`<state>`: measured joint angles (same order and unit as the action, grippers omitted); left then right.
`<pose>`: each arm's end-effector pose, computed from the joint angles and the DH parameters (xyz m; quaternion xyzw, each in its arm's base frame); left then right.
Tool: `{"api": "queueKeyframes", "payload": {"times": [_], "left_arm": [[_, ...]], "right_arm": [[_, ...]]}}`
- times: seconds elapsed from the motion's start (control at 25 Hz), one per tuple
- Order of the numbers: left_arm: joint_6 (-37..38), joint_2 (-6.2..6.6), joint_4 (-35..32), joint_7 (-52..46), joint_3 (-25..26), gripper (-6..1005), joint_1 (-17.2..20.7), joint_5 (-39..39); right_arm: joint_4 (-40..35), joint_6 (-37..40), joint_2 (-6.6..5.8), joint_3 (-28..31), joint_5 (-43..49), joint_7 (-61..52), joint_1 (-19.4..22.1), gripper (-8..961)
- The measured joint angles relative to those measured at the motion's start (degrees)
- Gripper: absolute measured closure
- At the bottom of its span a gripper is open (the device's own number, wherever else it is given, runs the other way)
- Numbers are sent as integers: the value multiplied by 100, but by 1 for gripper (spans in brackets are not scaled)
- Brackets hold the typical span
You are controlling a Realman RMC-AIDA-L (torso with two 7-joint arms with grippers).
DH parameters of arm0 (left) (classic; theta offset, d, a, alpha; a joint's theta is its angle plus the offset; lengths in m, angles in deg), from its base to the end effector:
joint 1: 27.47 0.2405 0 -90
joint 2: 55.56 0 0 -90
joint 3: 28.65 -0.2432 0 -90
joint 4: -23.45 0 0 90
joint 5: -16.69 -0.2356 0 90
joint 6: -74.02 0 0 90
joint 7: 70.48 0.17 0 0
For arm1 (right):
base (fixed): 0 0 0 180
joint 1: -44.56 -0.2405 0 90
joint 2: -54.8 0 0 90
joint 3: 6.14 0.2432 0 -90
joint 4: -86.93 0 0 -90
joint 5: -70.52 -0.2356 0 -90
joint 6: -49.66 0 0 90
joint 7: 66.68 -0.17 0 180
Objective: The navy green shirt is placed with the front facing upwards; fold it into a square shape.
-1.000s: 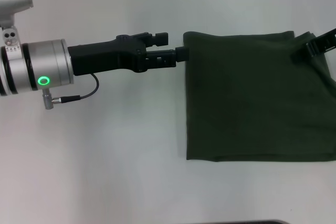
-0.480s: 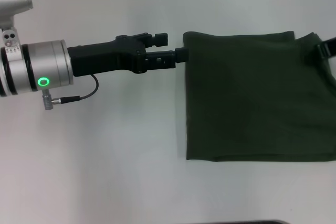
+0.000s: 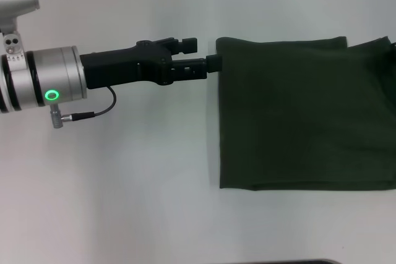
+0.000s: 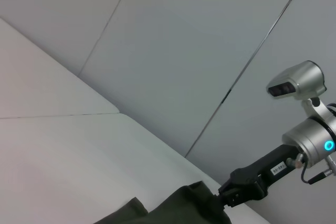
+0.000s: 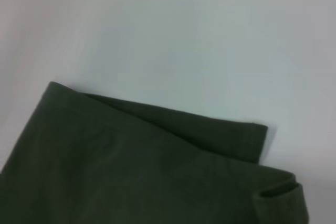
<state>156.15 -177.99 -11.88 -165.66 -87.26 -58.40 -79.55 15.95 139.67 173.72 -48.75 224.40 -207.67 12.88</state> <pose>-0.1993 0.3552 -0.0702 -0.8926 -0.3264 -0.3081 0.0420 0.2869 0.3794 0.0831 -0.8032 0.5336 -0.0480 0.2602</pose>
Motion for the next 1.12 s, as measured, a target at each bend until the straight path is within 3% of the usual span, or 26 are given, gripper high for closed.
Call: {"api": "queueKeyframes", "payload": {"times": [0.4,1.12], "left_arm": [[-6,0,0,0,0,85,6,0],[-13,19,0,0,0,85,7,0]], "right_arm": [[8,-7,34,-5,-80,13,-27,944],[-47,-62,-16,340,-90,50,128,944]]}}
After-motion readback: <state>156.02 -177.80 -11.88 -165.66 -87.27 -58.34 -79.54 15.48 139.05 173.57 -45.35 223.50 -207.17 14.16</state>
